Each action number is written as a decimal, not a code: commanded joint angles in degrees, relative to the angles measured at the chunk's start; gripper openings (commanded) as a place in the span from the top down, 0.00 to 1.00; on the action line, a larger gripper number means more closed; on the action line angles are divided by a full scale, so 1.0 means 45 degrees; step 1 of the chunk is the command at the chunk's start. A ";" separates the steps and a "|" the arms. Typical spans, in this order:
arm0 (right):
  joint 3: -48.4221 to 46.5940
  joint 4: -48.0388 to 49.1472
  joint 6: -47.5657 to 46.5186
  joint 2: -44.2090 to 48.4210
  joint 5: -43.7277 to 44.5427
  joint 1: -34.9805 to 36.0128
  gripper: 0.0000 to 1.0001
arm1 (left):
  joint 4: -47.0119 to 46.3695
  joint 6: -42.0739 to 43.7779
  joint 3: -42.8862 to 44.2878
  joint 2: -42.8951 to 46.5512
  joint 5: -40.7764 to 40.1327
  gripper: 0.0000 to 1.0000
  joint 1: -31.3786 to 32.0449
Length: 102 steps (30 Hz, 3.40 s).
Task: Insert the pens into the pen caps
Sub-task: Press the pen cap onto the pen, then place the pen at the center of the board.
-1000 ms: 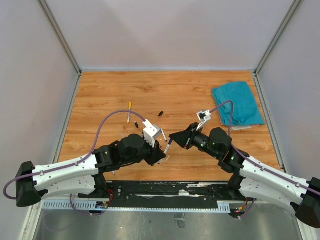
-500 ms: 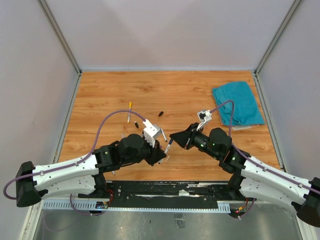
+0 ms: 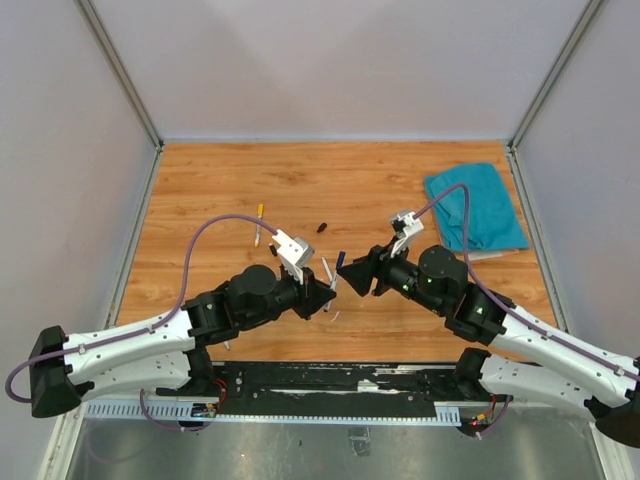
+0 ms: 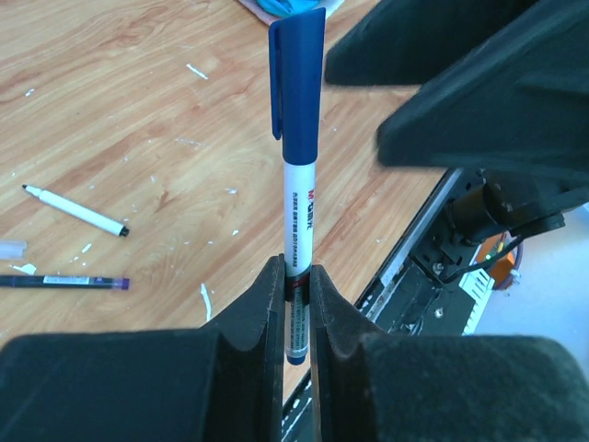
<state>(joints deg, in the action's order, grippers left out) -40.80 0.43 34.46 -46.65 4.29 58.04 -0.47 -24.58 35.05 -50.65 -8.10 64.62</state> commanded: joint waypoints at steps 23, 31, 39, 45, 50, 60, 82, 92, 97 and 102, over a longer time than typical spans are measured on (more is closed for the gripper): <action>-0.0655 -0.5686 -0.0805 0.1458 0.2856 0.0090 0.31 | 0.3383 0.0635 0.3001 -0.3264 -0.2028 1.00 -0.4346; -0.0235 -0.6180 -0.0549 0.2170 0.2617 0.0090 0.31 | 0.3663 0.1227 0.4061 -0.5594 -0.2013 1.00 -0.6814; 0.0145 -0.6603 -0.0528 0.2728 0.2503 0.0095 0.31 | 0.3403 0.2038 0.5091 -0.8394 -0.2321 1.00 -0.8049; 0.0162 -0.6794 -0.0718 0.2750 0.2616 0.0090 0.30 | 0.3148 0.2525 0.5975 -0.9918 -0.2278 1.00 -0.8602; 0.0185 -0.6872 -0.0782 0.2701 0.2639 0.0090 0.30 | 0.3207 0.2841 0.6420 -1.0827 -0.2215 0.99 -0.9058; 0.0297 -0.6911 -0.0802 0.2437 0.2591 0.0090 0.30 | 0.3059 0.3069 0.6816 -1.1748 -0.1756 0.99 -0.9629; 0.0415 -0.6911 -0.0553 0.2145 0.2356 0.0090 0.30 | 0.3646 0.2809 0.7667 -1.3040 -0.1359 0.97 -0.9729; 0.0423 -0.6855 -0.0533 0.1959 0.2254 0.0090 0.30 | 0.3750 0.2611 0.7434 -1.3094 -0.1354 0.96 -0.9726; 0.0431 -0.6824 -0.0529 0.1839 0.2180 0.0091 0.30 | 0.3719 0.2554 0.7360 -1.3203 -0.1420 0.91 -0.9714; 0.0384 -0.6795 -0.0531 0.1755 0.2147 0.0090 0.30 | 0.3679 0.2552 0.7404 -1.3385 -0.1441 0.88 -0.9731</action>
<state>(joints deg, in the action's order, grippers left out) -39.53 -30.30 31.51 -38.70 14.15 58.04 15.57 -12.62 68.38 -108.84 -14.33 21.12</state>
